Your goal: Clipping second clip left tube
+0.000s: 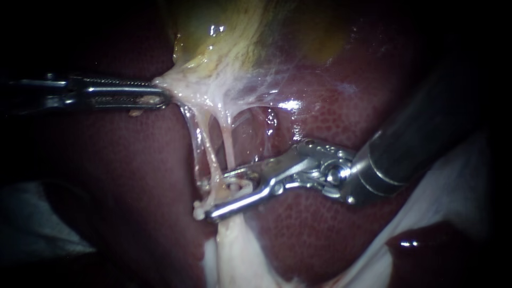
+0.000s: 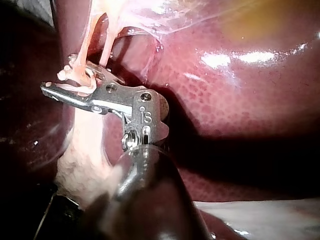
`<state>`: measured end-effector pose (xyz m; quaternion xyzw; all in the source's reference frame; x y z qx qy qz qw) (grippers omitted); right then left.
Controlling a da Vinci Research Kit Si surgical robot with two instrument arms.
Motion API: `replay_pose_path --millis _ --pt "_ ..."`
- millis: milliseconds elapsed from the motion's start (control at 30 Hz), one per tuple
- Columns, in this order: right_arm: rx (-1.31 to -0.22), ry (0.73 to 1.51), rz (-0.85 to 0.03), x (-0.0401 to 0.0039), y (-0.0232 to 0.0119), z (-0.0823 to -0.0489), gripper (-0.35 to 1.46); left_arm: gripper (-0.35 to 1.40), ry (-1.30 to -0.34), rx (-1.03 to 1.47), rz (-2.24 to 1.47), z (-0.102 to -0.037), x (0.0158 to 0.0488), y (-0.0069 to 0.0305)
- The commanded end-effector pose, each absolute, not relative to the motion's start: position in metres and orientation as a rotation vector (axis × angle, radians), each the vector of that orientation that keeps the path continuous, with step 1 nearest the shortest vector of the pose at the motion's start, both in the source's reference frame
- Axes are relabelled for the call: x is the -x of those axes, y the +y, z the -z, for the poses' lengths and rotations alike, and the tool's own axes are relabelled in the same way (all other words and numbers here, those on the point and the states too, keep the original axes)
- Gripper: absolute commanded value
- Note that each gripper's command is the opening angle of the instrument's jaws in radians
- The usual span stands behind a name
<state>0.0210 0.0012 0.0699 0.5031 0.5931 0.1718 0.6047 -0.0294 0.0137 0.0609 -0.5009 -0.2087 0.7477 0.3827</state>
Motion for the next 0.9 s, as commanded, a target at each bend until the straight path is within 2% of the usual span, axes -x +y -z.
replay_pose_path --millis 33,500,900 --pt "-1.171 1.372 -0.387 -0.021 0.0012 -0.0699 0.45 -0.35 -0.532 1.278 -1.907 -0.0609 0.0294 0.0137" --pt "-1.167 1.373 -0.387 -0.0206 0.0013 -0.0702 0.45 -0.35 -0.532 1.278 -1.907 -0.0608 0.0294 0.0137" --pt "-1.165 1.412 -0.364 -0.0237 0.0 -0.0684 0.45 -0.35 -0.532 1.278 -1.907 -0.0609 0.0294 0.0137"
